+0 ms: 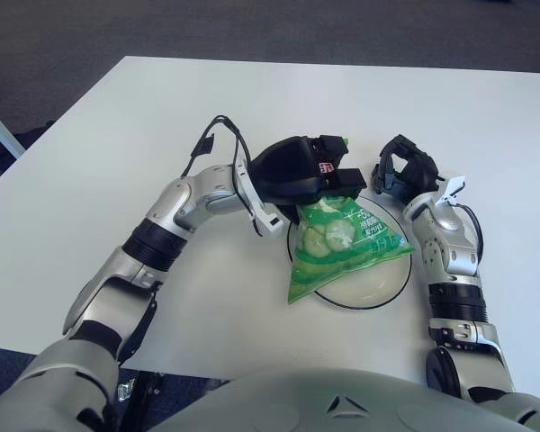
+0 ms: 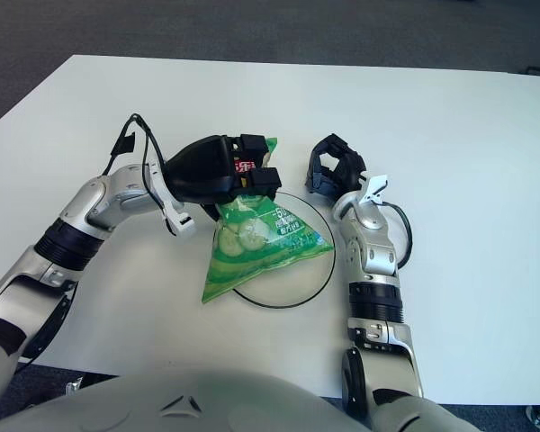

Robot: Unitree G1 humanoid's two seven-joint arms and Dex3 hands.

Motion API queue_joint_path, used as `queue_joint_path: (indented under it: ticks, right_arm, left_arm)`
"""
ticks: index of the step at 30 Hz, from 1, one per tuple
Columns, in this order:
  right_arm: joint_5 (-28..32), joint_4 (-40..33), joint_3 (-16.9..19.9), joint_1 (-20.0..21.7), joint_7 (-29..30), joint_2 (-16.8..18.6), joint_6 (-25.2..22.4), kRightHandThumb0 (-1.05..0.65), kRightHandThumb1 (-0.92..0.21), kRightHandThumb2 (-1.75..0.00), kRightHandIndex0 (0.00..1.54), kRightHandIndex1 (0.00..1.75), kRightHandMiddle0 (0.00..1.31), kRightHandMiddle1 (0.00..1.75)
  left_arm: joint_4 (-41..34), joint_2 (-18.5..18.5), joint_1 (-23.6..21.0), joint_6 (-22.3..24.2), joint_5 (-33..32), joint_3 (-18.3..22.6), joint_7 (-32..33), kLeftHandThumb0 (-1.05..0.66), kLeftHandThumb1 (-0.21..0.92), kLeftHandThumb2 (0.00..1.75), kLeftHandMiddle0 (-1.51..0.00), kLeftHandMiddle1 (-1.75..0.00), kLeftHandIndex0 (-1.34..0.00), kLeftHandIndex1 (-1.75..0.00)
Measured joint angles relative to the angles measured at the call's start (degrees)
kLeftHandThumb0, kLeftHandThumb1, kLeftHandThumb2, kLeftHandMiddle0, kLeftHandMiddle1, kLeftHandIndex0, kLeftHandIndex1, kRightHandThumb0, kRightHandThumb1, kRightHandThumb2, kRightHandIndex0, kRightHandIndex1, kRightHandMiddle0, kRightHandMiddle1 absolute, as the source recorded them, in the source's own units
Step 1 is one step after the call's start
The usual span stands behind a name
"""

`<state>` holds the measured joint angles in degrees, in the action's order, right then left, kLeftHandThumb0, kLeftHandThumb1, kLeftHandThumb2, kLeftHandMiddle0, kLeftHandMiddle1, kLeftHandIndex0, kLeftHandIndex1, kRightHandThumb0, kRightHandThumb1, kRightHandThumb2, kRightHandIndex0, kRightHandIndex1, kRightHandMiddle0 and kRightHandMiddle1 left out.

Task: Put the snack into the plate.

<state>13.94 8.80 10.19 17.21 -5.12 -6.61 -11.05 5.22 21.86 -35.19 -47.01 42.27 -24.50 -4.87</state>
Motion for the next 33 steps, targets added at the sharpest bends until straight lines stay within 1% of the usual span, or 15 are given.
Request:
queue_joint_path:
  ticks: [5,8,9,12,15,16,17,21,24,28,33]
  right_arm:
    - [0.7,1.9,0.6,0.9,-1.7,-0.1,1.0,-0.49,-0.29,-1.35,1.31,1.75,0.63,1.75]
    - [0.8,2.3,0.8,1.2,-2.4,-0.1,1.2,-0.49,-0.30,-1.34,1.32,1.75,0.63,1.75]
    - [0.9,2.4,0.8,1.2,-2.6,-0.1,1.3,-0.49,-0.30,-1.34,1.32,1.75,0.63,1.75]
    - [1.0,2.6,0.9,1.1,-3.0,-0.1,1.5,-0.49,-0.30,-1.33,1.32,1.75,0.63,1.75]
    - [1.1,2.7,1.0,1.1,-3.4,-0.1,1.5,-0.49,-0.31,-1.33,1.32,1.75,0.62,1.75]
    - [1.1,2.7,1.1,1.2,-3.5,-0.1,1.5,-0.49,-0.31,-1.33,1.32,1.75,0.62,1.75]
    - [1.2,2.8,1.1,1.2,-3.6,-0.1,1.5,-0.49,-0.31,-1.32,1.31,1.75,0.62,1.75]
    - [1.2,2.8,1.1,1.2,-4.0,-0.1,1.5,-0.48,-0.32,-1.31,1.30,1.75,0.61,1.75]
    - [1.2,2.8,1.2,1.2,-4.0,-0.1,1.5,-0.48,-0.33,-1.31,1.30,1.75,0.61,1.75]
    - [1.3,2.8,1.2,1.1,-4.0,-0.1,1.5,-0.48,-0.34,-1.29,1.28,1.75,0.60,1.75]
    - [1.3,2.2,1.2,0.8,-3.8,0.0,1.3,-0.47,-0.35,-1.28,1.28,1.75,0.59,1.75]
  left_arm:
    - [-0.1,-0.7,0.0,1.2,-3.5,-1.6,-4.1,0.00,0.23,1.44,-0.67,-1.75,-0.45,-1.75]
    - [0.0,-0.7,-0.1,1.1,-4.5,-2.1,-5.7,0.00,0.21,1.44,-0.67,-1.75,-0.49,-1.73]
    - [0.0,-0.7,-0.3,1.0,-5.0,-2.4,-6.2,0.00,0.23,1.42,-0.65,-1.75,-0.50,-1.71]
    - [0.8,-0.4,-1.1,0.3,-5.9,-3.0,-7.7,0.00,0.32,1.27,-0.55,-1.75,-0.52,-1.61]
    - [1.6,-0.3,-1.9,-0.5,-5.9,-3.6,-8.8,0.00,0.41,1.14,-0.49,-1.75,-0.52,-1.52]
    - [1.9,-0.2,-2.1,-0.8,-5.8,-3.7,-9.1,0.00,0.42,1.12,-0.49,-1.75,-0.52,-1.50]
    - [2.0,-0.1,-2.3,-0.9,-5.8,-3.8,-9.3,0.00,0.48,1.04,-0.45,-1.75,-0.51,-1.47]
    - [2.0,0.2,-2.6,-1.2,-4.9,-4.0,-9.4,0.00,0.60,0.87,-0.37,-1.75,-0.47,-1.42]
    - [2.1,0.3,-2.6,-1.8,-3.8,-4.2,-9.3,0.00,0.66,0.80,-0.35,-1.75,-0.43,-1.42]
    - [3.5,0.5,-2.8,-3.5,-1.4,-4.3,-7.1,0.00,0.70,0.74,-0.34,-1.75,-0.39,-1.41]
    - [4.3,0.6,-3.0,-4.7,1.8,-4.3,-4.2,0.00,0.73,0.69,-0.33,-1.75,-0.39,-1.39]
